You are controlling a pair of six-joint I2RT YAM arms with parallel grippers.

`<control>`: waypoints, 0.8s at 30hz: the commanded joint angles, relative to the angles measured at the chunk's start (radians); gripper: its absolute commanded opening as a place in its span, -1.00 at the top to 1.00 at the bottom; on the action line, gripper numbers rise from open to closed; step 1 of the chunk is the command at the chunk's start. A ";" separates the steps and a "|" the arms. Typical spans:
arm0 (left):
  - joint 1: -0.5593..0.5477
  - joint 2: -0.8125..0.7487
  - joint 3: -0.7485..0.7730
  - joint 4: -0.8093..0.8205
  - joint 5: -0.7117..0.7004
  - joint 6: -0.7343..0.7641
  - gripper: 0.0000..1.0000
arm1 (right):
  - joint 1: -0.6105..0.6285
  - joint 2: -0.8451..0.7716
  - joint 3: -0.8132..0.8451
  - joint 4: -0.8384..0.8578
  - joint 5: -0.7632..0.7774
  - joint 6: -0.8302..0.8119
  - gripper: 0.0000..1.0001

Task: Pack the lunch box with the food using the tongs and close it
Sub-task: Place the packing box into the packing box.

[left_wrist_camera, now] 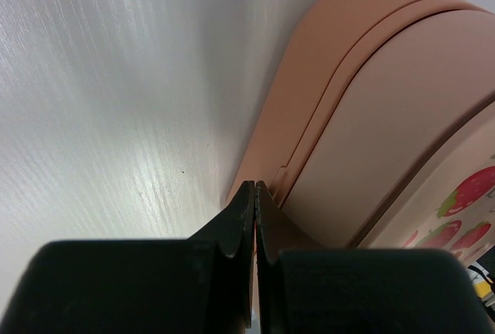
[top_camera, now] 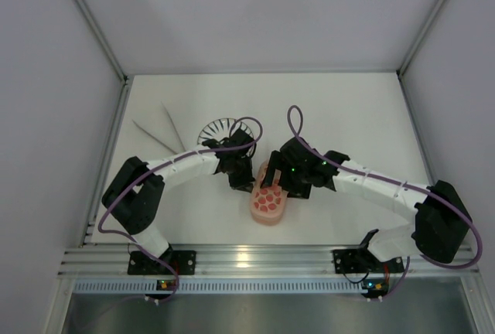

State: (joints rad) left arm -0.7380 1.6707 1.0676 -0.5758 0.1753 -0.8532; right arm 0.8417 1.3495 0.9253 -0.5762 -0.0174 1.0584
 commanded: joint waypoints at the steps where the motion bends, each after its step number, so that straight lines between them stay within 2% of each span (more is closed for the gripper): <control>1: -0.015 -0.035 0.006 0.054 0.012 -0.027 1.00 | 0.019 -0.018 0.037 0.024 -0.009 -0.005 -0.96; 12: -0.024 -0.019 0.028 0.050 -0.002 -0.032 1.00 | 0.013 -0.124 -0.026 -0.059 0.114 0.035 -0.98; 24: -0.057 0.021 0.077 0.062 -0.002 -0.053 1.00 | 0.007 -0.148 0.015 -0.143 0.171 0.020 -0.99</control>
State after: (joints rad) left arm -0.7792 1.6855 1.0950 -0.5755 0.1673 -0.8764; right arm 0.8421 1.2427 0.9024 -0.6556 0.1078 1.0767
